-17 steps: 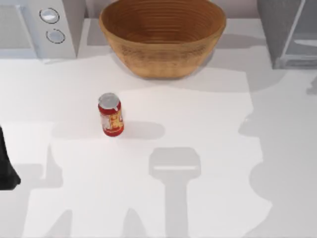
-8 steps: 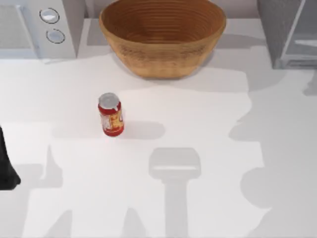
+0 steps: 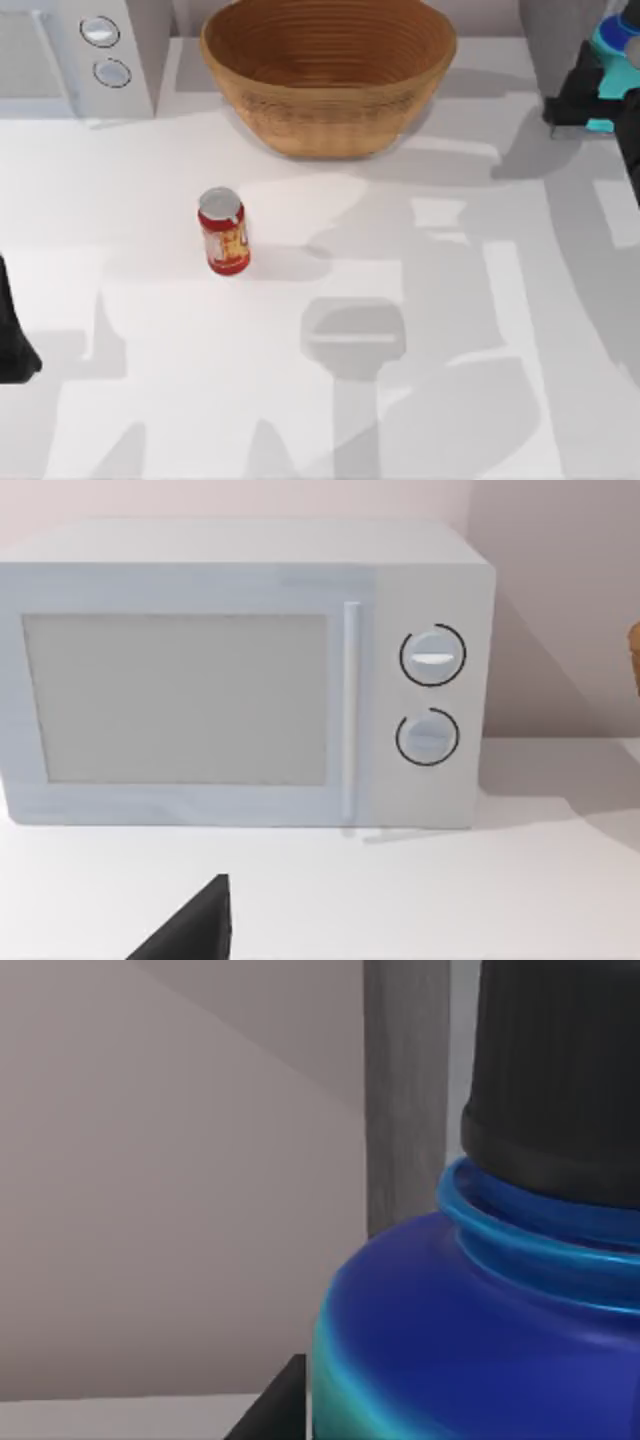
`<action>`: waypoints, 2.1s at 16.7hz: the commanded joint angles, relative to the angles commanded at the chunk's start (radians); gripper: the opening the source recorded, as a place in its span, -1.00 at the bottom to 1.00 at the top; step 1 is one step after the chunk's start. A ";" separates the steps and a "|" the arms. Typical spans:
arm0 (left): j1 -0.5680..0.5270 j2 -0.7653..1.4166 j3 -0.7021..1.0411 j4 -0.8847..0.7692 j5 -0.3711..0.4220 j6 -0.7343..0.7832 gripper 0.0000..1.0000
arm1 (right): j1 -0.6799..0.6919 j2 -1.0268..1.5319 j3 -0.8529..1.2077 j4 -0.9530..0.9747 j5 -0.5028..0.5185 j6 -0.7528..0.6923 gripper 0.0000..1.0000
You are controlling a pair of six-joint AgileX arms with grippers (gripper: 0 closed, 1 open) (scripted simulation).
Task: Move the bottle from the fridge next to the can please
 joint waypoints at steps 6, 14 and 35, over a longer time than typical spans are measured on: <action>0.000 0.000 0.000 0.000 0.000 0.000 1.00 | 0.406 0.154 0.059 0.047 0.412 -0.006 -1.00; 0.000 0.000 0.000 0.000 0.000 0.000 1.00 | 0.695 0.254 0.117 0.103 0.701 -0.037 -1.00; 0.000 0.000 0.000 0.000 0.000 0.000 1.00 | 0.695 0.254 0.117 0.103 0.701 -0.037 0.66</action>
